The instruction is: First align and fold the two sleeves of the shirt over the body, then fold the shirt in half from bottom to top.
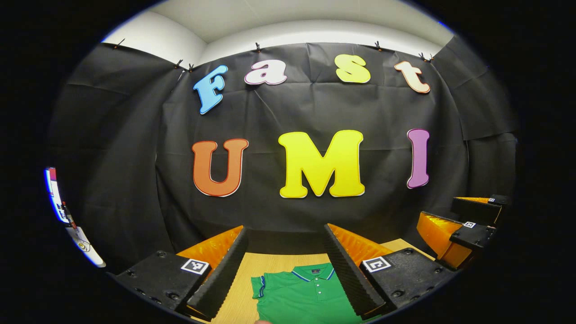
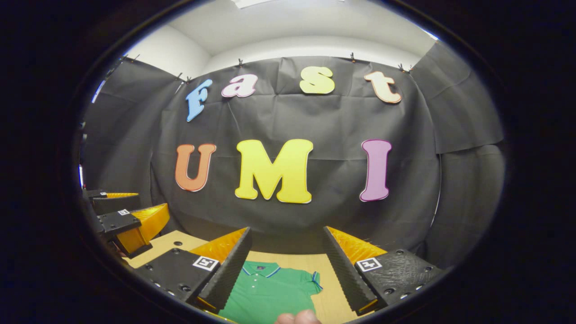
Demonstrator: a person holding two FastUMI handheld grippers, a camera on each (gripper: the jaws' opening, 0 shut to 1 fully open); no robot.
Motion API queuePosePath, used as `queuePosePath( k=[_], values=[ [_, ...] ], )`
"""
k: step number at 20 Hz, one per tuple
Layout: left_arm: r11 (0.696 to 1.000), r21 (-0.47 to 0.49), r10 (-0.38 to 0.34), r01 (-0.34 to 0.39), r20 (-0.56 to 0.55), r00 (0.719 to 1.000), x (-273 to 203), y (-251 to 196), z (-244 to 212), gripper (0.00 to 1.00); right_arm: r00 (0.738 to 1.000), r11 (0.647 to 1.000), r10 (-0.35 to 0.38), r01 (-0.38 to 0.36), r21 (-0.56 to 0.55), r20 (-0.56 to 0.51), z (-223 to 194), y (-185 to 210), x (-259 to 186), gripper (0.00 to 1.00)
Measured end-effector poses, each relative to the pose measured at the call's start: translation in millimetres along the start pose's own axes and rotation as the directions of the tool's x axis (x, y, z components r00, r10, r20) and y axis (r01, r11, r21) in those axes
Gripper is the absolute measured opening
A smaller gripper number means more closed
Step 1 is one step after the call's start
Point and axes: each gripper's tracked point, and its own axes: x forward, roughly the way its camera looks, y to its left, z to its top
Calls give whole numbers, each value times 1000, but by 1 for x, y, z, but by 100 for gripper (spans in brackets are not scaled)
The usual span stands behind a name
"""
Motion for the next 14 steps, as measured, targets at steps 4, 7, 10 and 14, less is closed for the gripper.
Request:
queuePosePath(
  k=[4, 7, 10, 14],
  values=[
    [1000, 4, -7, 7, 5, 1000, 0, -6, 3, 100, 1000, 1000, 12, -12, -2, 6, 1, -2, 3, 95],
    [1000, 10, -7, 7, 9, 1000, 3, -10, 4, 100, 1000, 1000, 5, -5, -10, 3, 0, -10, 4, 96],
    [1000, 12, -11, 11, 10, 1000, 5, -16, 4, 100, 1000, 1000, 3, -3, -5, -9, -2, -17, 8, 96],
    [999, 8, -31, 31, 1, 1000, 8, -27, 2, 100, 999, 1000, 1, -2, -4, -42, -12, -28, 12, 95]
  ],
)
